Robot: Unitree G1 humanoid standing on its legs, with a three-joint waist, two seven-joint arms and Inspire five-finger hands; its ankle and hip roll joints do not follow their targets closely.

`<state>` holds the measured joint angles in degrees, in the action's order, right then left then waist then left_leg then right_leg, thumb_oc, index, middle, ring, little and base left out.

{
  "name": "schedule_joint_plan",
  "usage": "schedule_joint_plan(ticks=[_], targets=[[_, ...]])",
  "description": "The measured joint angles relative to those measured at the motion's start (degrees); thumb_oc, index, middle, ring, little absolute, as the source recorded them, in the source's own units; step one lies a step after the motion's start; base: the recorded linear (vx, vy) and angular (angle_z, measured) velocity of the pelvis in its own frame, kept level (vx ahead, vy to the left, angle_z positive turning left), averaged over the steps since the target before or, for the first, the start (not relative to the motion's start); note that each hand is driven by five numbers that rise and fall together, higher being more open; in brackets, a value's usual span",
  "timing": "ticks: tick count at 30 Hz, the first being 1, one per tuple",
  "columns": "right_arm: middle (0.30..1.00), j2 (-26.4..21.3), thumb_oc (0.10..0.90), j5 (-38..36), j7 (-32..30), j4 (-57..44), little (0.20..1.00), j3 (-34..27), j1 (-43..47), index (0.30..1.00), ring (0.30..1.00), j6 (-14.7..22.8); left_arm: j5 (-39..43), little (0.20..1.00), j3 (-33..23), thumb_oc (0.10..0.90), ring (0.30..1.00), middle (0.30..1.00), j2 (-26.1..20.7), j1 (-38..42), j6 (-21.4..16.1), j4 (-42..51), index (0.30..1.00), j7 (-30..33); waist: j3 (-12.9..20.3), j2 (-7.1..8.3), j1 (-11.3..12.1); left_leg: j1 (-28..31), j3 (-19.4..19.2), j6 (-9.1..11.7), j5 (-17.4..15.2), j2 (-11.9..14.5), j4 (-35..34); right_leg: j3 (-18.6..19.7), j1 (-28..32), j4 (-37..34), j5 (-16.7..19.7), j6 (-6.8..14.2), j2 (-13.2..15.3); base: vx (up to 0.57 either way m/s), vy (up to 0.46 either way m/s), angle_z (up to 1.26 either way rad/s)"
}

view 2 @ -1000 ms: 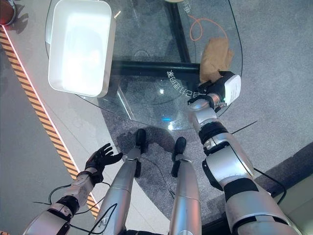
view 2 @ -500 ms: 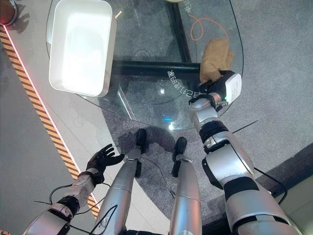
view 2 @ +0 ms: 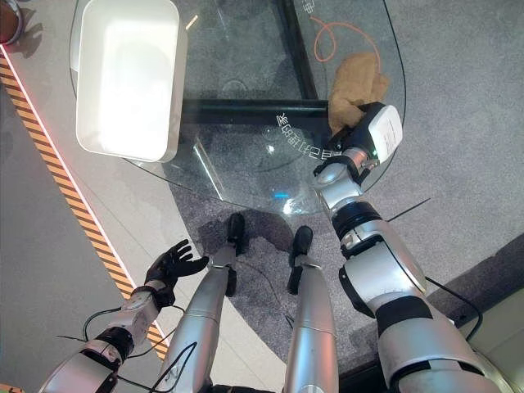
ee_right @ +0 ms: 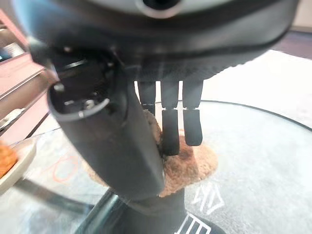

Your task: Wipe the table with a cloth and put it in the basket.

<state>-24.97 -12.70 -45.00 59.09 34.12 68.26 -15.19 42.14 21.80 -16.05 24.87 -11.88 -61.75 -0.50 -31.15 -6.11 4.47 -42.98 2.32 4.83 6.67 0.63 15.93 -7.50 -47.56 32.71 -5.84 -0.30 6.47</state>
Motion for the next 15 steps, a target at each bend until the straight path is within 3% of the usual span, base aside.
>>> schedule_joint_plan(ticks=[15], targets=[[0.3,-1.7,0.1,9.3,9.4,-4.5,0.2,5.4,-0.3,0.3,0.3,-0.1,0.0,0.9,-0.1,0.8,0.9,0.9,0.0,0.0,0.6,0.5,0.9,0.1,0.1,-0.47,0.2,0.7,0.0,0.0,0.7,0.1,-1.0,-0.1,0.2,0.3,0.2,-0.5,0.1,0.0,0.0,0.0]])
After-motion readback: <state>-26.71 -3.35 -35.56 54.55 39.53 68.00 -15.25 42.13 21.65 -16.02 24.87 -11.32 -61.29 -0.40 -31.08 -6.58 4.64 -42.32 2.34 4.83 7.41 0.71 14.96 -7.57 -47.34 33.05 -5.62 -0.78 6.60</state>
